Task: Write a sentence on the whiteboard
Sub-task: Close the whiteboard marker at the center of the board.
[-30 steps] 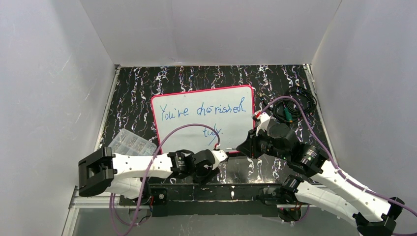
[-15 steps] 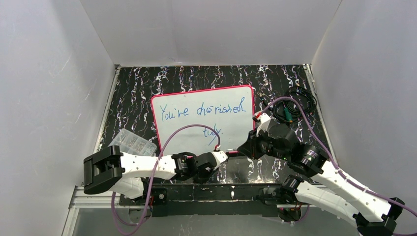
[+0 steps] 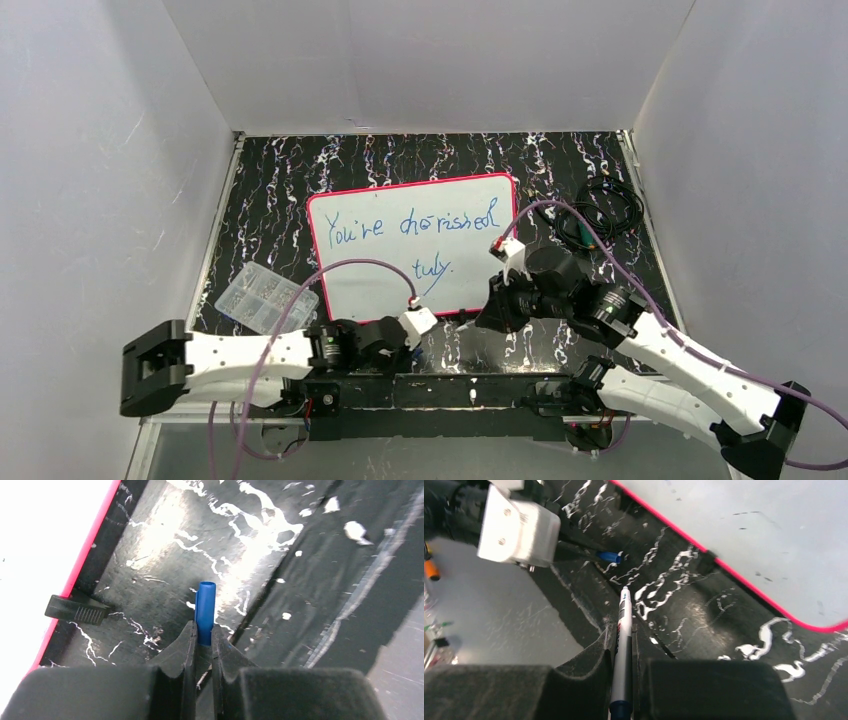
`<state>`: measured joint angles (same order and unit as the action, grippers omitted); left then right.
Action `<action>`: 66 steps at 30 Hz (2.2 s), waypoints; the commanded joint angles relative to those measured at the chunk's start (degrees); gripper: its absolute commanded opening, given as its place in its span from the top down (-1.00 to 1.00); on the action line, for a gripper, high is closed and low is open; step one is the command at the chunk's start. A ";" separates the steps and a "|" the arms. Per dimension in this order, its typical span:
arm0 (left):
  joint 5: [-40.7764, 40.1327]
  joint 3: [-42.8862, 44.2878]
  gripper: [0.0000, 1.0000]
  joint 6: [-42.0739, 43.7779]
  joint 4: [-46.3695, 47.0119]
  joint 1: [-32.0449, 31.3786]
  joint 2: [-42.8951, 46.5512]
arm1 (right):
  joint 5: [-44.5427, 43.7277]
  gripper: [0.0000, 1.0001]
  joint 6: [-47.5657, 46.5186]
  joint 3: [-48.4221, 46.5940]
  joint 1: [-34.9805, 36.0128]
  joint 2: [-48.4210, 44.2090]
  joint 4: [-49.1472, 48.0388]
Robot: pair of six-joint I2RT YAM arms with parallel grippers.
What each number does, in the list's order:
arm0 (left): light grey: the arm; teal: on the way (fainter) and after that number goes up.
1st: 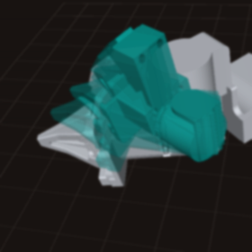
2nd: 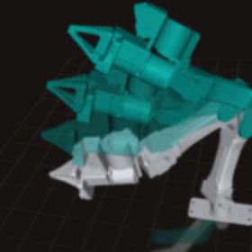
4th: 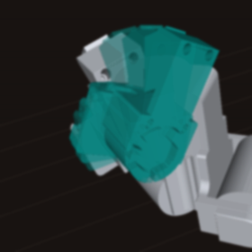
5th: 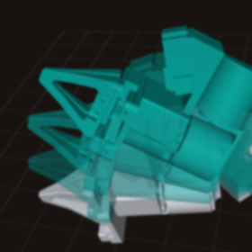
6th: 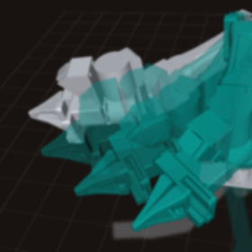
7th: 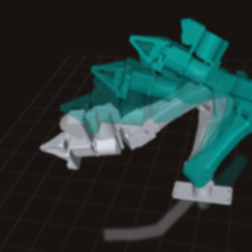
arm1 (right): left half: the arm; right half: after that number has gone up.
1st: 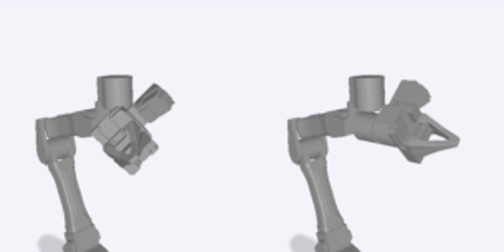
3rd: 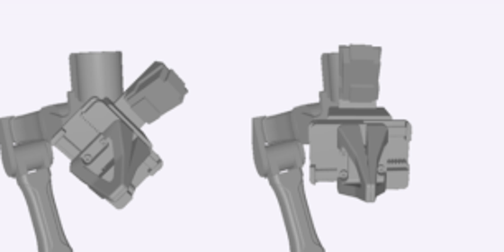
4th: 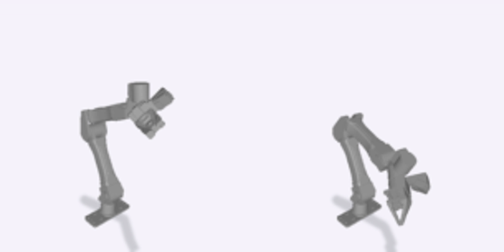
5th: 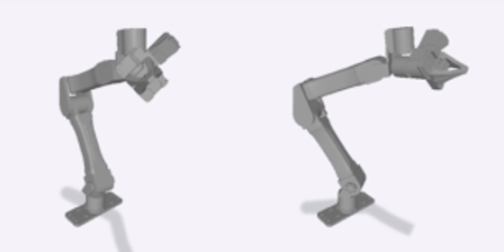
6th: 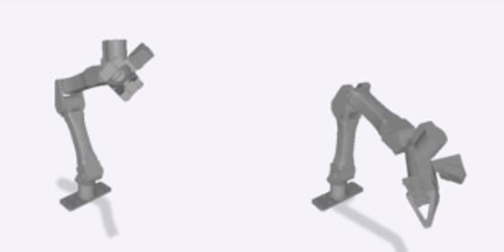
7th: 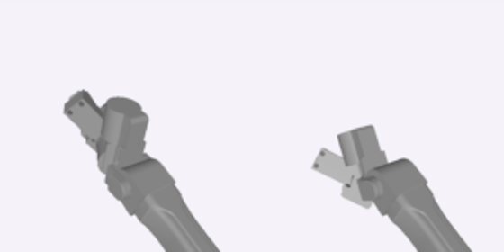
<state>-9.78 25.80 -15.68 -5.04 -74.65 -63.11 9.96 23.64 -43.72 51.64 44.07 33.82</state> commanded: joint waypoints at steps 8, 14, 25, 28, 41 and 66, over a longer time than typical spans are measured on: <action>10.66 -6.49 1.00 -0.75 6.54 -0.14 18.35 | 18.46 0.97 3.52 3.86 -0.31 2.98 -14.56; 13.36 -7.02 1.00 -1.10 6.48 -0.14 22.19 | 20.02 0.97 2.89 4.17 -0.74 3.12 -12.69; 14.37 -6.92 1.00 -0.94 6.47 -0.14 24.35 | 22.10 0.97 3.27 5.01 -0.88 4.13 -13.43; 14.59 -6.57 1.00 -0.85 6.43 -0.14 24.44 | 22.36 0.97 3.26 5.13 -0.90 4.42 -13.56; 16.47 -5.69 1.00 -0.49 6.29 -0.14 24.20 | 22.03 0.97 3.39 6.26 -0.92 4.34 -14.28; 17.21 -4.71 1.00 -0.23 7.19 -0.14 23.47 | 24.50 0.97 4.57 8.10 -0.93 5.32 -16.95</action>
<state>6.90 19.14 -16.51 1.26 -74.65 -39.94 32.82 27.64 -36.53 51.00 49.50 19.57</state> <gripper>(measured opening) 0.065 0.203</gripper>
